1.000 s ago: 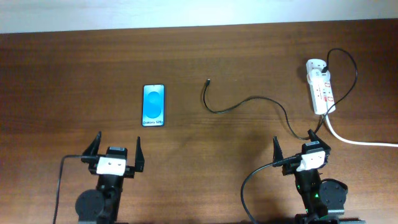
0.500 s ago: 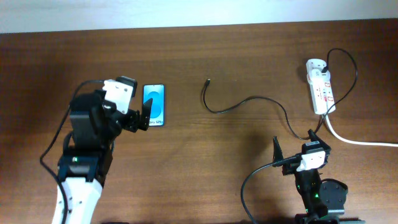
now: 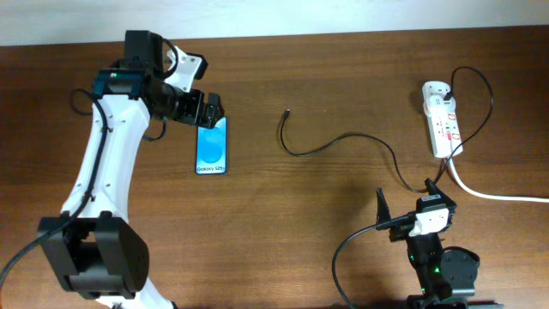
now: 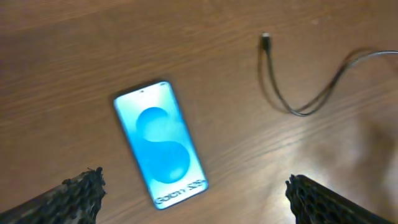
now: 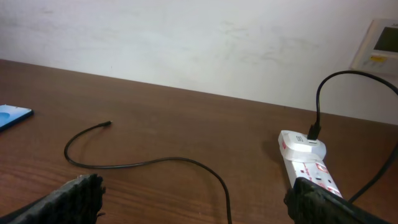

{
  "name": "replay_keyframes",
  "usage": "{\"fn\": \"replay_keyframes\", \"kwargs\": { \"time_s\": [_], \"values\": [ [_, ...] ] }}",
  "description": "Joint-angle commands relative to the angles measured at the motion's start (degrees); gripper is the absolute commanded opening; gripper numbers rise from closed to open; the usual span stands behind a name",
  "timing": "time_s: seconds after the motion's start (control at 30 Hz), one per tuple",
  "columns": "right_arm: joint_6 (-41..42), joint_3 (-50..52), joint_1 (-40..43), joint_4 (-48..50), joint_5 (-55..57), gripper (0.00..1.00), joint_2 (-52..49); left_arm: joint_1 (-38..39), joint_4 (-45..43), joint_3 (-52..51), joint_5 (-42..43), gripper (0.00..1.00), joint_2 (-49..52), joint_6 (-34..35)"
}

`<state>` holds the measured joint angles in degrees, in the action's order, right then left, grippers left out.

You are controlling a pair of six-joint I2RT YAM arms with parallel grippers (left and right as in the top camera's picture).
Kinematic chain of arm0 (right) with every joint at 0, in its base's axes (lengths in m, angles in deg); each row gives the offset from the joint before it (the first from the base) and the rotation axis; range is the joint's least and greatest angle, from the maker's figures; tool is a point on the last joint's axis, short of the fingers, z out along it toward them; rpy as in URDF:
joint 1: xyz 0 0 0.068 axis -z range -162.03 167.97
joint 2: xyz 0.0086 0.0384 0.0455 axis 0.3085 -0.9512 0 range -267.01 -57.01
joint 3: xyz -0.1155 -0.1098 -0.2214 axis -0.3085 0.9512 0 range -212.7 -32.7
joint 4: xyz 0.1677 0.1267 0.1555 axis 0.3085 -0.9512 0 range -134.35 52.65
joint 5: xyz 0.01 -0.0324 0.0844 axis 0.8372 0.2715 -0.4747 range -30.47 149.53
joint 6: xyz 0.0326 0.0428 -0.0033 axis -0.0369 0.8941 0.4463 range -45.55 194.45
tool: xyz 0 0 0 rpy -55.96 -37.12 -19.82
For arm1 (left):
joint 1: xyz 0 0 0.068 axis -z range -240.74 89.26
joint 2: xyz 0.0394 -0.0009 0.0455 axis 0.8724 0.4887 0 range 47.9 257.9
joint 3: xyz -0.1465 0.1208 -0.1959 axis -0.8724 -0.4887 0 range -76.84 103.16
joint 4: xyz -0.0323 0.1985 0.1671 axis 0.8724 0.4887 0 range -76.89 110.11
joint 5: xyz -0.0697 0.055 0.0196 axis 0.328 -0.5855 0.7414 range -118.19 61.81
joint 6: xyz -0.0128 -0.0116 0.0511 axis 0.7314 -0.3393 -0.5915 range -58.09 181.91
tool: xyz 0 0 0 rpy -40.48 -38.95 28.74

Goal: Plug charger to phone and switch on socket
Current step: 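Reach the left gripper to the blue phone and grasp its top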

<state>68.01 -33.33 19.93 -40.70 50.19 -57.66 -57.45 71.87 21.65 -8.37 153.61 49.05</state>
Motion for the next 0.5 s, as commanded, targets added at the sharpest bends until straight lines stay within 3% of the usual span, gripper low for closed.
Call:
{"fn": "replay_keyframes", "kwargs": {
  "time_s": [0.0, 0.1, 0.13, 0.17, 0.2, 0.47],
  "values": [
    [-0.2, 0.31, 0.33, -0.24, -0.72, 0.98, 0.28, 1.09, -0.04, 1.97, 3.04, 0.99, 0.15, 0.11],
    [-0.2, 0.31, 0.33, -0.26, -0.72, 0.98, 0.28, 1.18, -1.4, 1.95, 2.29, 0.99, 1.2, 1.38],
    [-0.2, 0.31, 0.33, -0.24, -0.72, 0.98, 0.28, 1.18, -0.59, 1.95, -4.55, 0.99, 2.36, 8.39],
    [-0.2, 0.31, 0.33, -0.26, -0.72, 0.98, 0.28, 1.18, 1.9, 1.95, -16.79, 0.99, 4.2, 20.61],
    [-0.2, 0.31, 0.33, -0.26, -0.7, 0.98, 0.28, 1.18, 3.13, 1.95, -20.15, 0.99, 6.01, 25.99],
    [-0.24, 0.31, 0.33, 0.24, 0.26, 0.98, 0.28, 3.65, 2.16, 1.95, -20.09, 0.99, 16.76, 28.52]
  ]
}}
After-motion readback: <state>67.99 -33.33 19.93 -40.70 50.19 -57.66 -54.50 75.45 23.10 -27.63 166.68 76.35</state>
